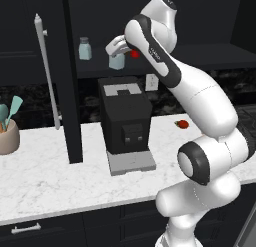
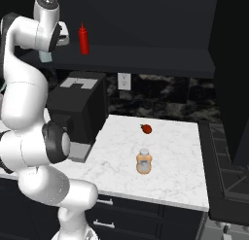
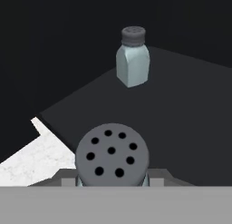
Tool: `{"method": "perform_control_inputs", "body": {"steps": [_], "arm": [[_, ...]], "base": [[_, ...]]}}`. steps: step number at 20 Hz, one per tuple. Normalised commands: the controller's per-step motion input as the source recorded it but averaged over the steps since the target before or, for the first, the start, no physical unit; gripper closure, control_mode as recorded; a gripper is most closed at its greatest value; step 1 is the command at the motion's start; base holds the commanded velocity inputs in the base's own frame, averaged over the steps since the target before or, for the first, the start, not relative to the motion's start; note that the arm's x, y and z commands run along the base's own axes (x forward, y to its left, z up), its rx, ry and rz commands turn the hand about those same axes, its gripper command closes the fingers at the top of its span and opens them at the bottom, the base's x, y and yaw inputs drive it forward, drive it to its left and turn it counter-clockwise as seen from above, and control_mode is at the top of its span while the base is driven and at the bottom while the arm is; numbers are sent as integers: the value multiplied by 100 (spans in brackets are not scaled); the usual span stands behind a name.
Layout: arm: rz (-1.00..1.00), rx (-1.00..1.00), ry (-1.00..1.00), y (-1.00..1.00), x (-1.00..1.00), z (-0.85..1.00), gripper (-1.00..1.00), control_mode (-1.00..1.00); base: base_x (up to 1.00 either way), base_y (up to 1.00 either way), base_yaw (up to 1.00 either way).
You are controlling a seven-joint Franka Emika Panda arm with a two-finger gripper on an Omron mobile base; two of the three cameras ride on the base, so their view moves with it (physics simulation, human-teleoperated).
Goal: Put the shaker and condiment bottle from the counter next to their counterparts in the cabinet.
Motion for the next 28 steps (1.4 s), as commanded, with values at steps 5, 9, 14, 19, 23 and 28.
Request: {"method": "perform_control_inputs", "body": {"steps": [5, 9, 14, 19, 23, 28], "arm": [[-1, 0, 2, 7, 22, 0, 100, -100], [-1, 0, 1, 4, 19, 0, 100, -100], [-1, 0, 0, 4, 20, 0, 100, -100], [-1, 0, 0, 4, 18, 0, 100, -100], [-1, 0, 0, 5, 18, 0, 100, -100], [-1, 0, 0, 6, 20, 0, 100, -100]], "base": [[0, 0, 0], [0, 0, 0], [0, 0, 0], [0, 0, 0], [0, 0, 0], [0, 0, 0]]}}
